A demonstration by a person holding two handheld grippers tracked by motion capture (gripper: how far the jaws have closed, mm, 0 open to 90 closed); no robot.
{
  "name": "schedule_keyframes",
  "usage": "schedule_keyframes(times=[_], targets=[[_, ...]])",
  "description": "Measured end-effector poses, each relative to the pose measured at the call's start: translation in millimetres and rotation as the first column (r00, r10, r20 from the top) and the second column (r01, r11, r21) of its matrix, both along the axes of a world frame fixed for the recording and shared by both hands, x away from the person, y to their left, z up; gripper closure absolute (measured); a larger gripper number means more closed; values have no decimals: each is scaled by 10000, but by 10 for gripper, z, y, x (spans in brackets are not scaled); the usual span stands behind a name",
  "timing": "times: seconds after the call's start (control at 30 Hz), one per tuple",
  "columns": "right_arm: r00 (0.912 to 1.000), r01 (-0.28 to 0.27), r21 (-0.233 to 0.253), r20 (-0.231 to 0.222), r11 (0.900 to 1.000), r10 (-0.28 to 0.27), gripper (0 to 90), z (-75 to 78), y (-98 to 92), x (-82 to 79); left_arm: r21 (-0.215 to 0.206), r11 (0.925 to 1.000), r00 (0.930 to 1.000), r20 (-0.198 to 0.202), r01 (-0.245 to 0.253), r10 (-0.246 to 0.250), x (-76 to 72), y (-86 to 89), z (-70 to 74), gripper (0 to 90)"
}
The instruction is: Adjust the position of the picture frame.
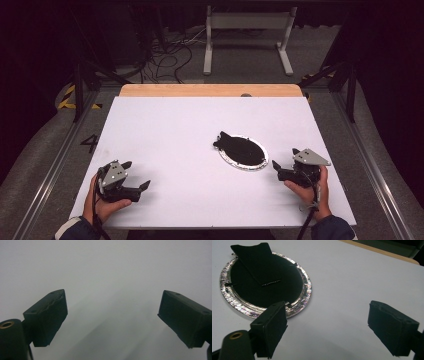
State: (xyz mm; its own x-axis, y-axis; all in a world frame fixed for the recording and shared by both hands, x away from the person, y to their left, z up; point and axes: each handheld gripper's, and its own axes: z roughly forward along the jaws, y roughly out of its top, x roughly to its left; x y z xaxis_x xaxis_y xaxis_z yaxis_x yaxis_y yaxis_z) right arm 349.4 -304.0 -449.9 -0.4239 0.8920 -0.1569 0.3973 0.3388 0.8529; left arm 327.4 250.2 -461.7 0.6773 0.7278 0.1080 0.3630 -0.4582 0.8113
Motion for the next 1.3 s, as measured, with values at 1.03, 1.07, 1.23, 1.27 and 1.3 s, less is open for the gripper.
schedule_keyframes(times=[1.03, 1.07, 1.23, 1.27, 1.3], targets=[[9888, -673, -363, -1356, 9971, 618, 876, 30, 156, 634, 173, 9998, 9998, -176, 88, -85, -54, -36, 31, 454], [9886, -619, -479, -1404, 9969, 546, 877, 30, 171, 665, 204, 9998, 9999, -107, 74, -72, -69, -19, 47, 493], [9874, -654, -550, -1475, 9963, 567, 895, 38, 239, 754, 93, 9993, 9990, -247, 366, -363, -79, -18, 52, 663], [9870, -670, -639, -1503, 9957, 568, 900, 27, 255, 768, 183, 9990, 9989, -249, 414, -409, -78, -25, 54, 698], [9857, -656, -812, -1604, 9945, 519, 900, 11, 271, 782, 309, 9982, 9983, -297, 512, -502, -76, -30, 55, 732]])
